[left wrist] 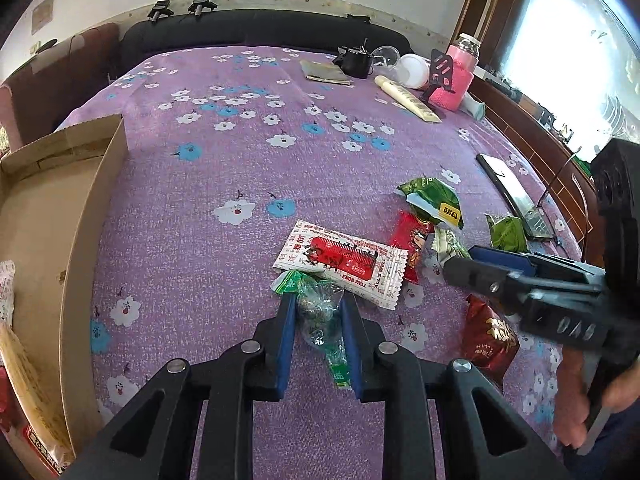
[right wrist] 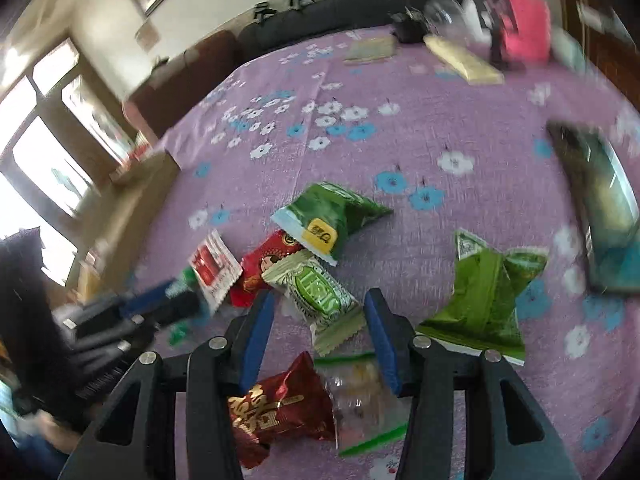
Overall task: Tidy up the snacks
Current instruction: 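Grasp the clear green-twist candy with the left tool while the right tool grasps the green-striped packet, then lift the green-twist candy and green-striped packet and carry them toward the box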
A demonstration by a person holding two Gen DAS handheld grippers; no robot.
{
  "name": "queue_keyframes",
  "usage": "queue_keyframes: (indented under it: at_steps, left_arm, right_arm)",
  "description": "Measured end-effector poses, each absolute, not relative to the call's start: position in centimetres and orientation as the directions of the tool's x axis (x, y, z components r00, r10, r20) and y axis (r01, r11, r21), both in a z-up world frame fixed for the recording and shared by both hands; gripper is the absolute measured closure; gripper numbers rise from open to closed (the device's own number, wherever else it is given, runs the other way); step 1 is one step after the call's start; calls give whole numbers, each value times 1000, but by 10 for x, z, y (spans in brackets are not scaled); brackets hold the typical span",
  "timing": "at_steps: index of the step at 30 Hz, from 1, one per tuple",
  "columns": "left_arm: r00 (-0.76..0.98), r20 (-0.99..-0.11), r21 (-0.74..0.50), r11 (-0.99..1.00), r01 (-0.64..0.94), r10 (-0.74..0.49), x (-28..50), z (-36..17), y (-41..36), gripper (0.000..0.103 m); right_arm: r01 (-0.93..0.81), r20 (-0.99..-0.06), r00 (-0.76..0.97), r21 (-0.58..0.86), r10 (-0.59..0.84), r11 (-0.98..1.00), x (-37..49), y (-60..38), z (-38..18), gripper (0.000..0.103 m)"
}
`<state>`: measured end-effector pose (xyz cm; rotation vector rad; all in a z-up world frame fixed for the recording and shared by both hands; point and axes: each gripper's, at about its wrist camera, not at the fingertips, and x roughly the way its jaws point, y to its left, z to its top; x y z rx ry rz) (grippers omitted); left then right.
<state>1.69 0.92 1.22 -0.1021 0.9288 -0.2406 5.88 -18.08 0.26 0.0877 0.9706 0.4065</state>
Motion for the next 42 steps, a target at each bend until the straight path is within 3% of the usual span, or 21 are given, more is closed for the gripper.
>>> queue_keyframes:
  at_steps: [5, 9, 21, 42]
  left_arm:
    - [585, -777, -173, 972, 156, -232, 16, 12, 7, 80]
    - [588, -773, -184, 971, 153, -239, 15, 12, 8, 80]
    - [654, -712, -190, 967, 169, -254, 4, 27, 10, 81]
    - [700, -678, -147, 974, 173, -227, -2, 34, 9, 80]
  right_arm:
    - [-296, -785, 533, 178, 317, 939, 58, -175, 1, 66]
    - [-308, -774, 553, 152, 307, 939, 53, -171, 3, 79]
    - [-377, -663, 597, 266, 452, 887, 35, -168, 30, 79]
    - [-399, -664, 596, 245, 452, 884, 31, -158, 28, 79]
